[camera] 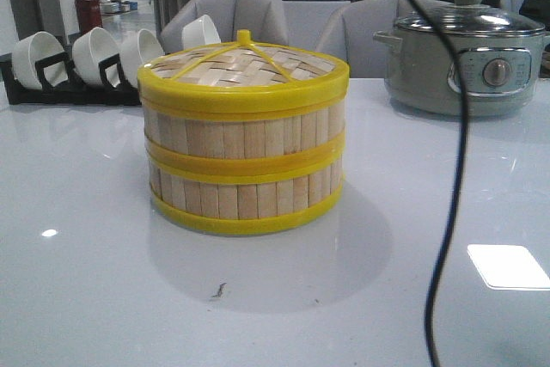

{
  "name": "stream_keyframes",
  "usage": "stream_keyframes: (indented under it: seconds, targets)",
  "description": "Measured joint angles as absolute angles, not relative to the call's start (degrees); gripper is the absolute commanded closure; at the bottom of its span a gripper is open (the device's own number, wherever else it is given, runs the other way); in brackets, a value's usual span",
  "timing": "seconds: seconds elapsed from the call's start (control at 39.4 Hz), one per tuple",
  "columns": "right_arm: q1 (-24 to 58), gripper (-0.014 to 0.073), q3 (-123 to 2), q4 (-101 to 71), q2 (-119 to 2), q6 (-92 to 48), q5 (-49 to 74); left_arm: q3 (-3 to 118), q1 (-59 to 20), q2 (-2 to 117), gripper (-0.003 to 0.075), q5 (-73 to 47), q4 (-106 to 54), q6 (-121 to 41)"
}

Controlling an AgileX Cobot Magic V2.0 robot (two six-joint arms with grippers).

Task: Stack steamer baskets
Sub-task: 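Open the right gripper and raise it away from the lid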

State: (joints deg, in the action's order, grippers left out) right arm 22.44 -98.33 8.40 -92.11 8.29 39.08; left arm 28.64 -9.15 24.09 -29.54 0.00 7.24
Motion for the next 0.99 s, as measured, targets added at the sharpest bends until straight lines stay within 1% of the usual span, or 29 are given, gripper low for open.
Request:
stream_keyframes:
  seconds: [0.3, 0.48, 0.63, 0.99]
  targets:
    - [4.91, 0.0168, -69.05, 9.04, -68.18, 8.29, 27.39, 28.64, -9.15, 24.09, 0.0633, -29.54, 0.0, 7.24]
    - [-3.01, 0.0168, -54.47, 9.37, -54.79, 8.29, 23.1, 28.64, -9.15, 24.09, 0.0633, -29.54, 0.0, 7.24]
    - [-4.46, 0.0168, -43.39, 9.49, -43.72, 8.29, 19.25, 28.64, -9.15, 24.09, 0.0633, -29.54, 0.0, 7.24]
    - [-4.46, 0.0168, -26.21, 9.49, -24.29, 8.29, 17.94, 28.64, -9.15, 24.09, 0.0633, -29.54, 0.0, 7.24]
